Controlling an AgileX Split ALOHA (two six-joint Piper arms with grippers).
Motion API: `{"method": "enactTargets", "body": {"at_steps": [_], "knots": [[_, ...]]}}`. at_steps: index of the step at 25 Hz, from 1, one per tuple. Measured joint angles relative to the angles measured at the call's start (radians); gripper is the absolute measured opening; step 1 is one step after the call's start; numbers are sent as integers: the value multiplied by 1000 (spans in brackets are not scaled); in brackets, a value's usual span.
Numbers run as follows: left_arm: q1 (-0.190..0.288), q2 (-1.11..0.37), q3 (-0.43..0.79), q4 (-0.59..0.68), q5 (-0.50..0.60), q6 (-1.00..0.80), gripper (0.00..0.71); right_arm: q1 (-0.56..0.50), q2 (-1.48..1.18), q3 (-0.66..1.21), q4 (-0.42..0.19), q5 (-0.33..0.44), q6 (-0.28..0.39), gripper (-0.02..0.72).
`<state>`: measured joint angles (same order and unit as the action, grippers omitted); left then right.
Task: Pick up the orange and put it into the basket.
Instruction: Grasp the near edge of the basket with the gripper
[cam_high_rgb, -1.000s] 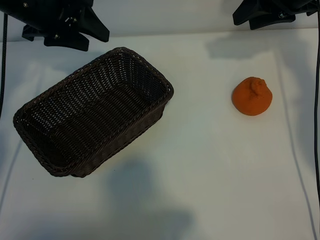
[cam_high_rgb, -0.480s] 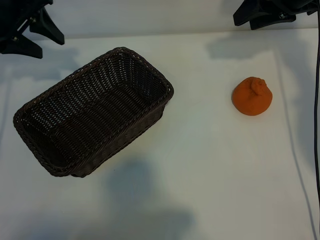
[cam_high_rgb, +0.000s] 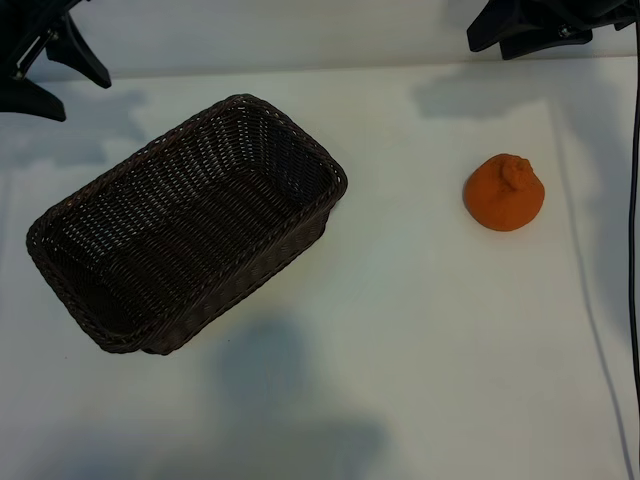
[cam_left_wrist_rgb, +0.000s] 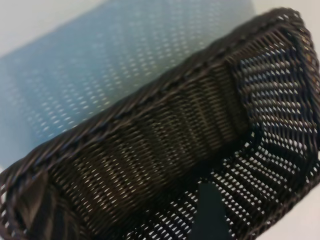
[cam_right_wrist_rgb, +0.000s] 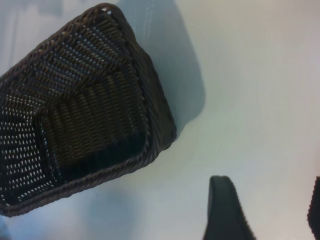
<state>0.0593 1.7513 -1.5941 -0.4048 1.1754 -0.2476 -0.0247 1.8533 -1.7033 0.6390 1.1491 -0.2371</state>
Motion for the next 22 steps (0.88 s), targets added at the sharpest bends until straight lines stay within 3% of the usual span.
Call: {"method": "enactTargets", "body": {"at_steps": [9, 22], "knots": [[0, -1, 152, 105, 0, -22, 560, 0, 0, 0, 0, -1, 0, 408], [1, -75, 159, 213, 0, -99, 560, 0, 0, 0, 0, -1, 0, 408]]}}
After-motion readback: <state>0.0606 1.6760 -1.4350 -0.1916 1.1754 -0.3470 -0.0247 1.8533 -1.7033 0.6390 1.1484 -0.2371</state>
